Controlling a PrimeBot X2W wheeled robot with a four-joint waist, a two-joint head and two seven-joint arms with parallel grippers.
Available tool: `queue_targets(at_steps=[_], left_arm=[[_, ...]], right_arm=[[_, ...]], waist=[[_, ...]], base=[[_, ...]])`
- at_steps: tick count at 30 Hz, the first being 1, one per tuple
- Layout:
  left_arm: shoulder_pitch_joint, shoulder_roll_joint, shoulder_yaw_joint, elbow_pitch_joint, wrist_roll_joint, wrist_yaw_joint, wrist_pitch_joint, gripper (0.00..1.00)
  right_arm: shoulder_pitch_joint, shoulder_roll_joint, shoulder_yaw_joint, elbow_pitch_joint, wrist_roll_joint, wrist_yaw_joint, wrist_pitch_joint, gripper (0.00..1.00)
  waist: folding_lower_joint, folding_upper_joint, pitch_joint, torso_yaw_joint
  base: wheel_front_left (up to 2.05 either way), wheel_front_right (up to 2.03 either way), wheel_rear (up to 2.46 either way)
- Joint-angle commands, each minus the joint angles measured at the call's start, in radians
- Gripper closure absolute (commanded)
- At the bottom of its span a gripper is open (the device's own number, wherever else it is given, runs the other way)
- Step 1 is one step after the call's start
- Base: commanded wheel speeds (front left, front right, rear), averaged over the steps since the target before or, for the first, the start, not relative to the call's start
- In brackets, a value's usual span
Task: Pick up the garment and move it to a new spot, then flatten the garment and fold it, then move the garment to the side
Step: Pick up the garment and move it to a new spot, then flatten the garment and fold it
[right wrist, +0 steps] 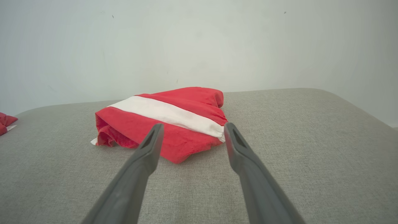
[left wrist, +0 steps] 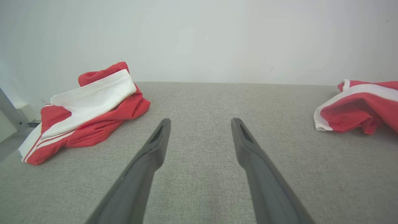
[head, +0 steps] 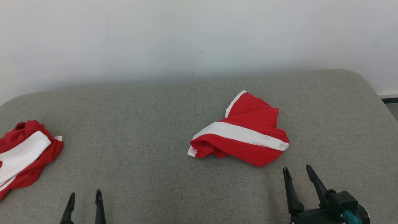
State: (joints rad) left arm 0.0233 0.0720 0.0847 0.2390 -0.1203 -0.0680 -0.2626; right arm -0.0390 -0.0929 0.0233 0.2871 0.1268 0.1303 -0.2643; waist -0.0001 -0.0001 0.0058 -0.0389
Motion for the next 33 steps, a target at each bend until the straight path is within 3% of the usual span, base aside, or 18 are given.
queue_targets(at_steps=[1, 21, 33], left_arm=[[0.027, -0.008, 0.003, 0.002, 0.011, -0.012, -0.003, 0.0], [0.046, -0.022, -0.022, 0.033, -0.002, -0.048, -0.003, 0.0], [-0.043, -0.022, -0.139, 0.028, -0.034, -0.056, -0.003, 0.0]], right_arm=[[0.015, 0.004, -0.005, 0.0, -0.007, 0.001, 0.0, 0.0], [0.033, 0.007, 0.0, 0.003, -0.005, 0.001, 0.0, 0.0], [-0.018, -0.016, 0.014, -0.01, 0.008, 0.001, 0.0, 0.0]], waist=[[0.0001, 0.0001, -0.013, 0.007], [0.0001, 0.0001, -0.023, 0.004], [0.0001, 0.0001, 0.096, 0.002]], base=[[0.0, 0.0, 0.0], [0.0, 0.0, 0.0], [0.0, 0.0, 0.0]])
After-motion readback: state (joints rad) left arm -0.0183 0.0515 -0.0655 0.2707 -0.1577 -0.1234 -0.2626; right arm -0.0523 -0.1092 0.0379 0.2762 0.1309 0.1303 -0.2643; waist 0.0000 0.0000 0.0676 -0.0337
